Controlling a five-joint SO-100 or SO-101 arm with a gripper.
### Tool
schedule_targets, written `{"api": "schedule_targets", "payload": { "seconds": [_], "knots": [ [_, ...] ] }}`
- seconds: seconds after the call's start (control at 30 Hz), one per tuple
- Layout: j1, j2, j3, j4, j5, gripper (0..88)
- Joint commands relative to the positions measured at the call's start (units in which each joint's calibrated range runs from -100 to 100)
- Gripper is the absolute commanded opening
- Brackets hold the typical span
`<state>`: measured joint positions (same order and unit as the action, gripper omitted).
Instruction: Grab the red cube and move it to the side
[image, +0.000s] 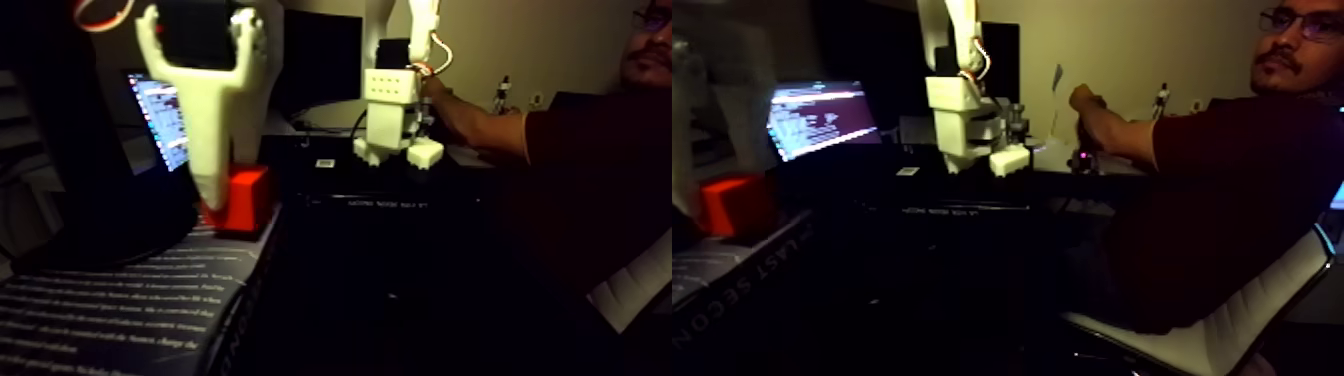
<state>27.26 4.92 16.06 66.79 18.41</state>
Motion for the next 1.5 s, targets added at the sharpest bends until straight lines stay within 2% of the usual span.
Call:
{"api": "schedule_targets", "payload": {
  "seconds": [0.0, 1.13, 1.2, 1.37, 1.47],
  "knots": [
    [1.22, 0.62, -0.32, -1.92, 0.02, 0.6],
    [2.72, 0.96, -0.14, -3.61, -0.36, 1.6],
    [2.72, 0.96, -0.14, -3.53, -0.36, 7.3],
    [2.55, 0.96, 0.49, -3.28, 0.56, 31.8],
    [2.30, 0.96, 1.49, -3.53, 1.96, 39.4]
  ]
}}
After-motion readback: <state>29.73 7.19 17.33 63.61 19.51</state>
